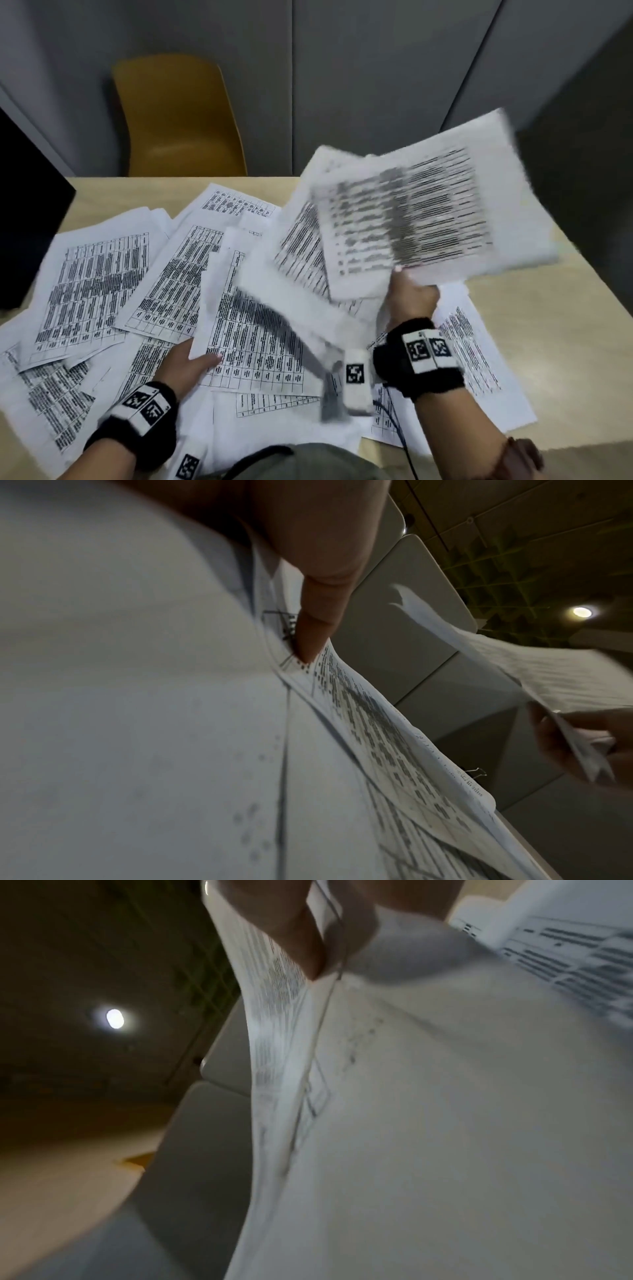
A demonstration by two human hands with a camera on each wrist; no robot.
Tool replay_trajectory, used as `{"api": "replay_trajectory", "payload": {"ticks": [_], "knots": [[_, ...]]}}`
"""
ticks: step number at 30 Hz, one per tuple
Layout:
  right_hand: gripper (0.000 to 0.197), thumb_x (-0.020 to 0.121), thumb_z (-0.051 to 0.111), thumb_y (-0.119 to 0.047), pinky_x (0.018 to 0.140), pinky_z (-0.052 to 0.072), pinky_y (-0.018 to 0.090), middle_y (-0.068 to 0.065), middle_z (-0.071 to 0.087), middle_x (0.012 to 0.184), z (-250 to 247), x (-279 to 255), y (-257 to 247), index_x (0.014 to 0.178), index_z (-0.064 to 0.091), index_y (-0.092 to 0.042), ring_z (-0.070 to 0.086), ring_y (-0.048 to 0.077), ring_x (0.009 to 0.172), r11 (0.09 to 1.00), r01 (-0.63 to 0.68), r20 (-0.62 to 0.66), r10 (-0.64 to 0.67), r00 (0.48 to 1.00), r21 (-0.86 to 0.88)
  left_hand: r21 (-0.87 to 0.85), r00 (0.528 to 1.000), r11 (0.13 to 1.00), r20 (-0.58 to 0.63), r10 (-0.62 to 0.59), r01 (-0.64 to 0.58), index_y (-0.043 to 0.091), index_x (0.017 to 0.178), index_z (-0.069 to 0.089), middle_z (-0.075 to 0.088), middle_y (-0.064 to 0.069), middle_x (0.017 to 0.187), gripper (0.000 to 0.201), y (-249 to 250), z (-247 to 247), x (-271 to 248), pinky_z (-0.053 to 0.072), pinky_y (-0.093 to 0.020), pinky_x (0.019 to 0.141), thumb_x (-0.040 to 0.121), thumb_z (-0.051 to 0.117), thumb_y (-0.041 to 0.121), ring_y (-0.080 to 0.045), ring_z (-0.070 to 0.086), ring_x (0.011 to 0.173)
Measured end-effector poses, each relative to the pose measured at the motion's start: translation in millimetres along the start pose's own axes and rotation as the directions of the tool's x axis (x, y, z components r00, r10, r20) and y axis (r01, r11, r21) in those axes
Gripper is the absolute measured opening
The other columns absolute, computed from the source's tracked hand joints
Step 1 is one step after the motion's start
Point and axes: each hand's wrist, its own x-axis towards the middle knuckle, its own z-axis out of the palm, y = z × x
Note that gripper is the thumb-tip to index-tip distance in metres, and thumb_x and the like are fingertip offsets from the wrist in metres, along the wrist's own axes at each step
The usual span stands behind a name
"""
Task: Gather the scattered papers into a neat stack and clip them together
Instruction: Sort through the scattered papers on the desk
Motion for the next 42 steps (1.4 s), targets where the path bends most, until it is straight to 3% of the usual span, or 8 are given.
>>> {"api": "replay_trajectory", "payload": {"ticks": [6,11,15,20,24,29,37,42], "knots": [[0.012,0.088,0.053,-0.006,0.056,0.049,0.022,0.008,0.051,0.082,-14,-6,47,0.086,0.041,-0.009,0.054,0.022,0.072,0.888,-0.032,0.209,0.143,0.967,-0.459,-0.126,0.994,0.987,0.047,-0.098,0.103,0.018,0.144,0.03,0.026,-0.009,0.154,0.067,10,0,-2,0.019,-0.052,0.111,0.09,0.035,0.058,-0.034,0.026,0.14],[0.05,0.082,0.052,0.006,0.068,0.053,0.031,0.009,0.06,0.099,-16,-14,55,0.129,0.041,-0.009,0.06,0.022,0.085,0.595,0.18,0.443,0.332,0.833,-0.783,-0.109,0.999,0.994,0.035,-0.026,0.03,0.01,0.126,0.052,0.058,-0.004,0.119,0.053,6,2,-3,0.035,-0.043,0.1,0.081,0.065,0.034,-0.023,0.051,0.105],[0.059,0.08,0.056,0.004,0.053,0.044,0.019,0.002,0.058,0.1,-11,-11,66,0.133,0.039,-0.017,0.057,0.011,0.075,0.656,0.198,0.455,0.248,0.855,-0.729,-0.108,1.0,0.994,0.018,-0.018,0.02,0.012,0.118,0.058,0.063,-0.01,0.118,0.043,5,2,-4,0.038,-0.035,0.094,0.081,0.066,0.031,-0.022,0.056,0.101],[0.046,0.078,0.058,0.001,0.052,0.049,0.022,0.001,0.061,0.089,-9,-14,69,0.12,0.046,-0.014,0.06,0.015,0.066,0.607,0.252,0.576,0.425,0.698,-0.754,-0.044,1.0,0.999,0.019,-0.007,0.008,0.012,0.121,0.056,0.061,-0.012,0.116,0.039,3,3,-3,0.035,-0.045,0.101,0.083,0.066,0.018,-0.025,0.052,0.106],[0.046,0.077,0.065,-0.015,0.081,0.051,0.036,0.011,0.056,0.114,-25,14,68,0.12,0.048,-0.019,0.058,0.028,0.1,0.666,0.21,0.27,-0.013,0.963,-0.716,0.042,1.0,0.999,-0.004,0.025,-0.025,0.004,0.129,0.05,0.059,-0.017,0.128,0.046,-3,0,0,0.035,-0.044,0.103,0.085,0.062,0.011,-0.032,0.053,0.116],[0.07,0.075,0.066,-0.019,0.106,0.029,0.046,0.023,0.028,0.142,-69,71,28,0.136,0.031,-0.015,0.03,0.041,0.129,0.678,-0.153,-0.253,-0.05,0.966,-0.719,0.076,0.999,0.996,-0.004,0.035,-0.035,0.002,0.13,0.048,0.056,-0.02,0.13,0.046,-8,1,5,0.036,-0.043,0.1,0.087,0.06,0.012,-0.031,0.053,0.113],[0.077,0.077,0.063,0.0,0.088,0.045,0.039,0.022,0.048,0.129,-63,70,45,0.139,0.019,-0.012,0.054,0.037,0.109,0.823,-0.101,-0.11,0.048,0.993,-0.558,0.074,0.999,0.997,-0.004,0.034,-0.033,-0.001,0.128,0.049,0.057,-0.023,0.126,0.046,-13,-2,10,0.039,-0.039,0.093,0.086,0.062,0.011,-0.024,0.051,0.1],[0.046,0.085,0.054,0.002,0.072,0.04,0.032,0.019,0.051,0.114,-62,71,41,0.126,0.036,0.002,0.051,0.029,0.093,0.639,0.008,0.101,0.108,0.989,-0.77,0.023,1.0,0.999,-0.016,0.024,-0.024,-0.002,0.13,0.046,0.055,-0.022,0.128,0.047,-14,-2,11,0.036,-0.042,0.1,0.086,0.06,0.009,-0.028,0.051,0.109]]}}
